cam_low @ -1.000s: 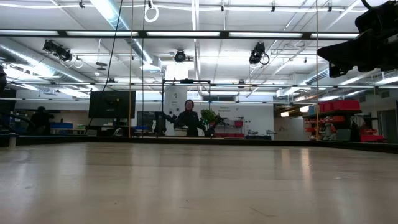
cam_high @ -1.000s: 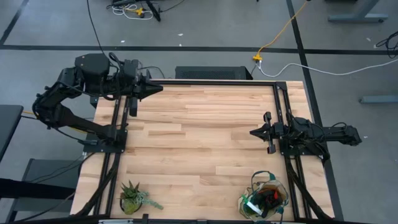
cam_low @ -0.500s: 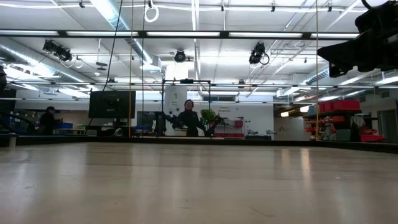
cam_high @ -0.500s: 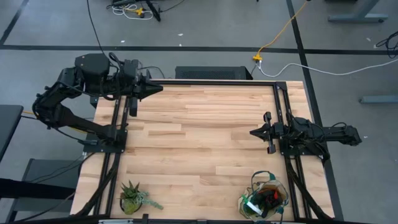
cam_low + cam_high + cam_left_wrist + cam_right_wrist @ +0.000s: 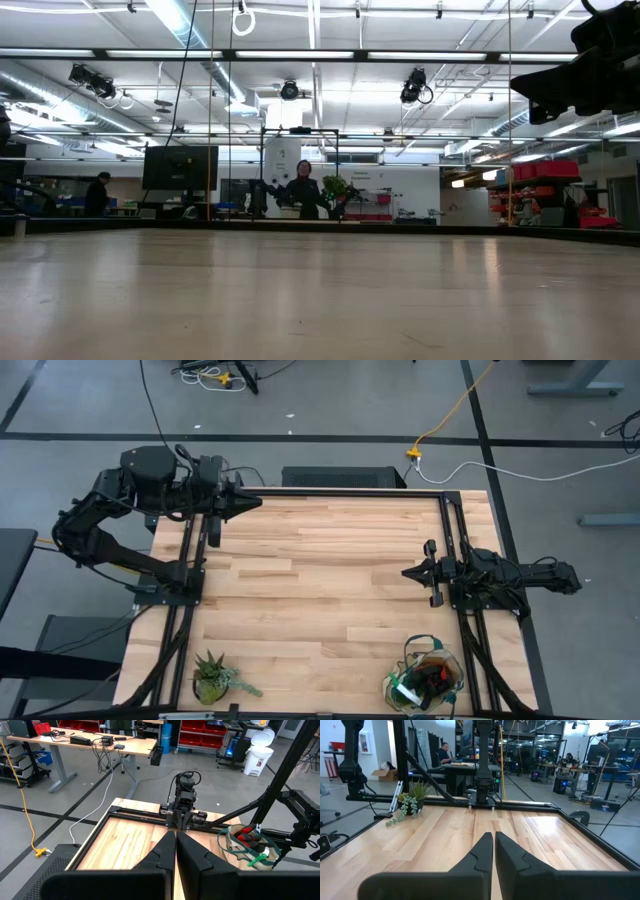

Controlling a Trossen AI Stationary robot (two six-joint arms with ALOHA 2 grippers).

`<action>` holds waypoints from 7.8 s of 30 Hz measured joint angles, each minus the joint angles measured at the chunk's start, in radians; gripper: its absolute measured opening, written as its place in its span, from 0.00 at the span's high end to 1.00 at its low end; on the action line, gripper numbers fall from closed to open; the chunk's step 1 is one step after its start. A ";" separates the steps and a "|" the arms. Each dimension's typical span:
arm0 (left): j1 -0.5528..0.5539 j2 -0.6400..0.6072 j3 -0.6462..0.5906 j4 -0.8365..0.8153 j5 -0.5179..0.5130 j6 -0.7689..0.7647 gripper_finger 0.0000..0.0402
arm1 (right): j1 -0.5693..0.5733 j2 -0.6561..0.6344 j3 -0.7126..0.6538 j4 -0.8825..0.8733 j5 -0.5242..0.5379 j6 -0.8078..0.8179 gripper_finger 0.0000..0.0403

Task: Pick & Place Garden tools in Gardening bag
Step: Return to Home Position

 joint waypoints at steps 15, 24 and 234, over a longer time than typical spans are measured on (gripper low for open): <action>0.000 -0.001 0.001 -0.034 0.010 0.000 0.95 | 0.000 0.000 0.000 0.000 0.000 0.000 0.95; 0.000 -0.006 0.001 -0.044 0.011 0.000 0.95 | 0.000 0.000 0.000 0.000 0.000 0.000 0.95; -0.100 -1.146 -1.799 1.314 0.020 -0.069 0.95 | 0.000 0.000 0.000 0.000 0.000 0.000 0.95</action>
